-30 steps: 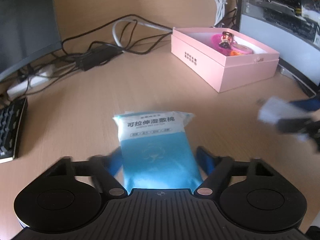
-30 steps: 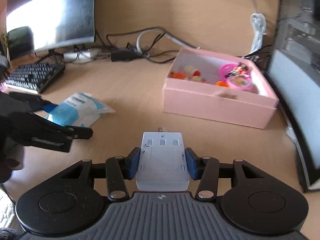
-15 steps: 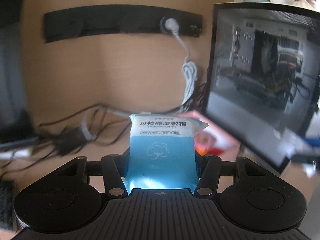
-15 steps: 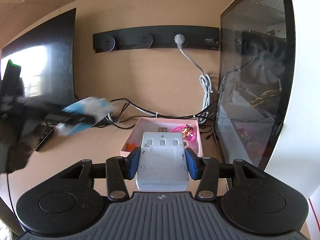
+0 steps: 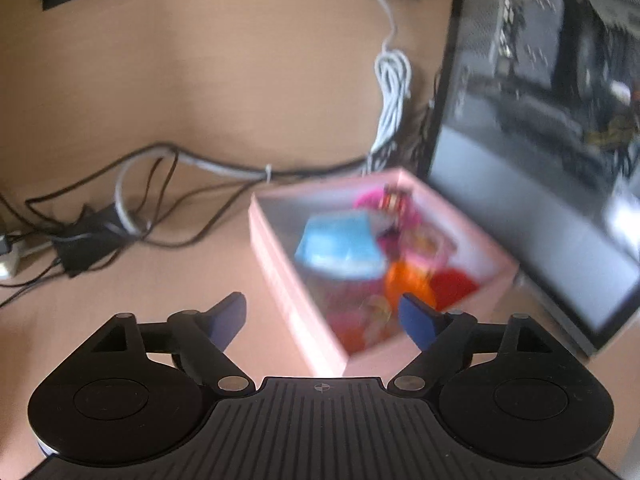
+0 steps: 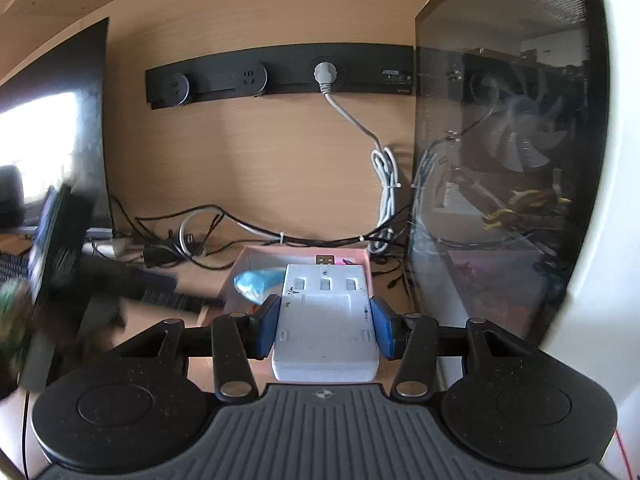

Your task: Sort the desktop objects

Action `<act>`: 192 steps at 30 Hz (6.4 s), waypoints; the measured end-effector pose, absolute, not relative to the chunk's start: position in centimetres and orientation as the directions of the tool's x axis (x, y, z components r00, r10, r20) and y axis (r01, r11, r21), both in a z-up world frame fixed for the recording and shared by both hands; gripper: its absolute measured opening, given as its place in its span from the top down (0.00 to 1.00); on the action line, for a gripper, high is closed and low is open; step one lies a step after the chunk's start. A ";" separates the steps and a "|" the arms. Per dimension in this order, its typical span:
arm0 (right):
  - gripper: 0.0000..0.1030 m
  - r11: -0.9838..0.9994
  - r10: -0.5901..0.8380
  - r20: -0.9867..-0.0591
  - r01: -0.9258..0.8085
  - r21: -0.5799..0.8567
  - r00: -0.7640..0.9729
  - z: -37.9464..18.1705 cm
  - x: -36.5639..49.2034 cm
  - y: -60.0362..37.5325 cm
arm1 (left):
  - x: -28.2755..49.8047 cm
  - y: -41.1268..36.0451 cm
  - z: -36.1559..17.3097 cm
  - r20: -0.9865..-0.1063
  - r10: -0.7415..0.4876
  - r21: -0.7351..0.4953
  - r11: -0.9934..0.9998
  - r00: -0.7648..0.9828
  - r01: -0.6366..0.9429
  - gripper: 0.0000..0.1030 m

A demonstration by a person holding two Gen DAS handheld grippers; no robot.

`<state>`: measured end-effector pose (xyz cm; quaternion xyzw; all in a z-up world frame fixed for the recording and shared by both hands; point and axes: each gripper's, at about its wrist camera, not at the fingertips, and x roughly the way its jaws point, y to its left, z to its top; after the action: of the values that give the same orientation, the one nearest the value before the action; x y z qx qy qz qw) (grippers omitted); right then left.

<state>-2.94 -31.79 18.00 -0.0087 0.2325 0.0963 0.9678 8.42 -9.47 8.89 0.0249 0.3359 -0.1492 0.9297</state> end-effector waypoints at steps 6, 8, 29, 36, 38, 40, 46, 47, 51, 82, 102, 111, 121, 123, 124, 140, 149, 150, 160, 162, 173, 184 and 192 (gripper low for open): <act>0.54 0.985 0.160 -0.472 -0.168 0.026 0.867 18.2 3.8 -28.4 | 5.1 -7.1 7.6 -0.655 -0.274 -0.061 0.948 0.704 0.312 0.07; 0.54 0.991 0.129 -0.490 -0.135 0.023 0.862 17.7 6.7 -27.2 | 4.7 -6.6 7.3 -0.659 -0.280 -0.077 0.948 0.698 0.308 0.06; 0.00 0.980 0.123 -0.657 -0.196 -0.039 0.744 7.5 0.2 -24.8 | 0.9 -5.5 1.5 -0.690 -0.068 -0.020 0.997 0.721 0.076 0.00; 0.00 0.984 0.081 -0.684 -0.166 -0.060 0.725 2.9 2.2 -24.6 | 2.0 -6.4 1.0 -0.662 0.014 0.014 1.000 0.749 -0.006 0.00; 0.00 0.987 0.093 -0.687 -0.160 -0.034 0.720 2.8 3.1 -25.2 | 2.5 -6.5 0.9 -0.654 0.033 0.016 0.999 0.756 -0.029 0.00; 0.00 0.988 0.116 -0.689 -0.155 0.005 0.716 2.8 3.9 -25.8 | 3.0 -6.7 0.8 -0.641 0.048 0.021 0.999 0.766 -0.045 0.00; 0.00 0.992 0.099 -0.642 -0.130 0.000 0.760 2.1 5.0 -25.9 | 4.0 -6.7 0.7 -0.641 0.061 0.009 0.997 0.765 -0.071 0.00; 0.00 0.992 0.100 -0.642 -0.127 0.003 0.760 2.1 5.0 -26.0 | 4.0 -6.8 0.7 -0.641 0.061 0.009 0.997 0.765 -0.071 0.00; 0.00 0.992 0.099 -0.642 -0.127 0.002 0.760 2.0 5.2 -25.9 | 4.0 -6.8 0.7 -0.641 0.062 0.011 0.997 0.765 -0.072 0.00; 0.00 0.992 0.099 -0.642 -0.127 0.002 0.760 2.1 5.2 -25.9 | 4.0 -6.8 0.7 -0.642 0.060 0.009 0.997 0.765 -0.070 0.00; 0.00 0.992 0.099 -0.642 -0.127 0.002 0.760 2.1 5.3 -26.0 | 4.0 -6.8 0.7 -0.642 0.060 0.009 0.997 0.765 -0.071 0.00; 0.00 0.992 0.099 -0.642 -0.127 0.002 0.760 2.1 5.2 -26.0 | 4.0 -6.8 0.7 -0.642 0.060 0.009 0.997 0.765 -0.070 0.00; 0.00 0.992 0.099 -0.642 -0.127 0.002 0.761 2.1 5.2 -26.0 | 4.0 -6.8 0.7 -0.642 0.059 0.009 0.998 0.765 -0.070 0.00; 0.00 0.992 0.099 -0.642 -0.127 0.002 0.761 2.1 5.2 -26.0 | 4.0 -6.8 0.7 -0.642 0.059 0.009 0.998 0.765 -0.070 0.00; 0.00 0.992 0.099 -0.642 -0.127 0.002 0.761 2.1 5.2 -26.0 | 4.0 -6.8 0.7 -0.642 0.059 0.009 0.998 0.765 -0.070 0.00; 0.00 0.992 0.099 -0.642 -0.127 0.003 0.761 2.1 5.2 -25.9 | 4.0 -6.8 0.7 -0.642 0.059 0.009 0.998 0.765 -0.070 0.00; 0.00 0.992 0.099 -0.642 -0.127 0.003 0.761 2.2 5.2 -26.0 | 4.0 -6.8 0.8 -0.642 0.059 0.009 0.998 0.765 -0.070 0.00; 0.00 0.992 0.099 -0.642 -0.127 0.003 0.761 2.1 5.2 -26.0 | 4.0 -6.8 0.8 -0.642 0.059 0.009 0.998 0.765 -0.070 0.00; 0.00 0.992 0.100 -0.641 -0.128 0.003 0.761 2.1 5.2 -26.1 | 4.0 -6.8 0.7 -0.641 0.059 0.009 0.998 0.765 -0.070 0.00; 0.00 0.992 0.100 -0.641 -0.128 0.003 0.761 2.1 5.2 -26.1 | 4.0 -6.8 0.7 -0.641 0.059 0.009 0.998 0.765 -0.070 0.00; 0.00 0.992 0.100 -0.641 -0.128 0.003 0.761 2.1 5.2 -26.1 | 4.0 -6.7 0.8 -0.642 0.059 0.009 0.998 0.765 -0.069 0.00; 0.00 0.992 0.100 -0.642 -0.128 0.003 0.760 2.2 5.1 -26.0 | 4.1 -6.7 0.8 -0.642 0.058 0.009 0.998 0.765 -0.069 0.00; 0.00 0.992 0.100 -0.642 -0.128 0.003 0.760 2.2 5.1 -26.0 | 4.1 -6.7 0.8 -0.642 0.058 0.009 0.998 0.765 -0.069 0.00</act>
<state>5.14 -26.04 2.20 -0.0203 0.3407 0.0607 0.9380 4.06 -6.73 0.79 -0.0076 0.3414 0.0339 0.9393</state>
